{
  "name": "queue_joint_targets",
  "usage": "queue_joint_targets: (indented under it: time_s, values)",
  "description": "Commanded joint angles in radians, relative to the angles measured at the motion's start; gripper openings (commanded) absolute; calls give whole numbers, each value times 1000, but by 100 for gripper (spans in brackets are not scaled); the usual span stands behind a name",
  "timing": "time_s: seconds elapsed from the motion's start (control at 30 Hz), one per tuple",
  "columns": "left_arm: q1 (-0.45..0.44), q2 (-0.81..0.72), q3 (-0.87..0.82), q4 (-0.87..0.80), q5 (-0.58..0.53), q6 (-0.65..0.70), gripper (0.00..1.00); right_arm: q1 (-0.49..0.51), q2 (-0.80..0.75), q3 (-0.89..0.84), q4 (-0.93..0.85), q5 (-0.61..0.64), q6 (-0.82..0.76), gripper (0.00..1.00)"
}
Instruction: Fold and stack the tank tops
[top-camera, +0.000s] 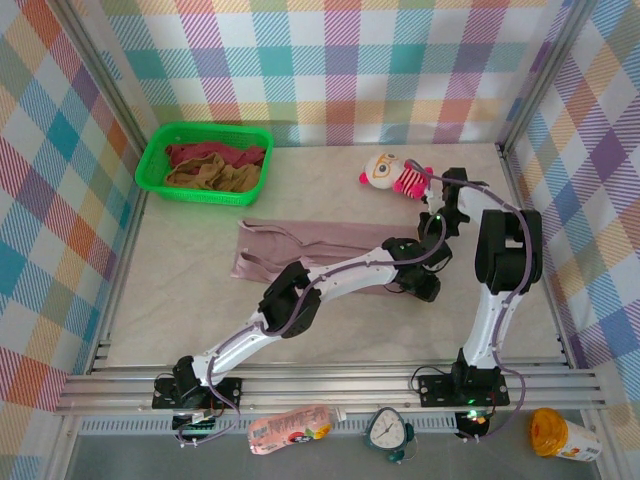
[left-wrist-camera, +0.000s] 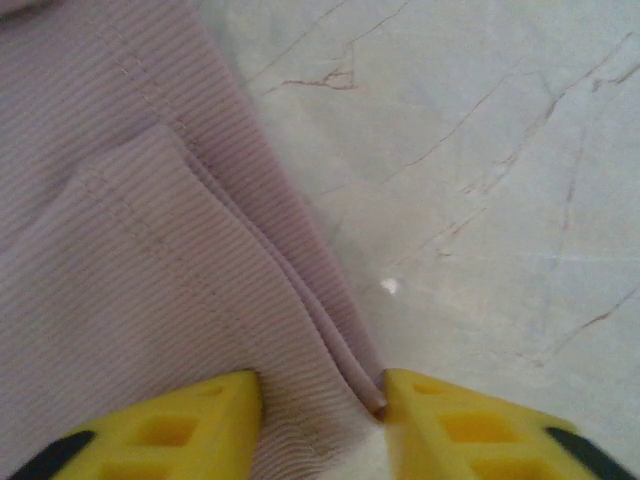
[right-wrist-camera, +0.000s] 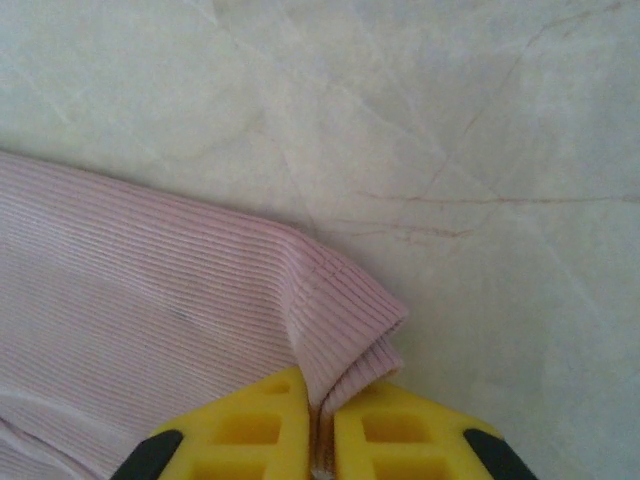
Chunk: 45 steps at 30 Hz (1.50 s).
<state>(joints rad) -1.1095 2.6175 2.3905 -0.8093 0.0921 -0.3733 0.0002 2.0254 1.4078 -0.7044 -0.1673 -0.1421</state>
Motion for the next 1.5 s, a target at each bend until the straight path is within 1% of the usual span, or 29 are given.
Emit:
queue_joint_targets:
  time_s: [0.0, 0.07, 0.17, 0.2, 0.27, 0.3, 0.37, 0.43, 0.5, 0.57, 0.67, 0.93, 1.07, 1.23, 1.37, 1.47]
  values:
    - [-15, 96, -7, -219, -79, 28, 30, -3, -50, -62, -17, -26, 8, 9]
    - [-15, 114, 15, -271, -108, 38, 25, -2, -79, -91, -2, -32, 19, 8]
    - [-15, 132, 43, -323, -117, 50, 19, -2, -118, -126, 6, -38, 28, 6]
    - [-15, 132, 43, -332, -116, 50, 15, -2, -130, -137, 9, -40, 31, 6]
    - [-15, 129, 44, -348, -111, 50, 3, -1, -156, -158, 20, -45, 36, 5]
    - [-15, 123, 43, -358, -106, 50, 0, -1, -171, -167, 24, -47, 36, 4]
    - [-15, 97, 42, -354, -75, 47, 0, 0, -196, -180, 39, -55, 36, 4]
    - [-15, 56, 35, -314, -44, 45, 0, -2, -220, -186, 51, -71, 75, 3]
    - [-15, 23, 41, -275, -21, 37, 0, -6, -232, -185, 55, -71, 87, 3]
    - [-15, -2, 57, -242, 24, 11, 0, -11, -239, -178, 56, -63, 88, 2]
    - [-17, -25, 79, -198, 110, -23, 0, -21, -245, -166, 49, -51, 85, 2]
    - [-19, -76, 81, -60, 246, -92, 0, -56, -299, -188, 47, -37, 64, 2]
    - [-19, -79, 111, -22, 289, -132, 0, -56, -326, -194, 46, -61, 56, 2]
    - [-7, -114, 120, -57, 309, -137, 0, -48, -353, -195, 28, -126, 75, 2]
    - [17, -188, 41, -61, 337, -140, 0, -12, -367, -185, -3, -160, 110, 3]
    - [47, -294, -118, -6, 348, -168, 0, 36, -371, -173, -18, -172, 147, 3]
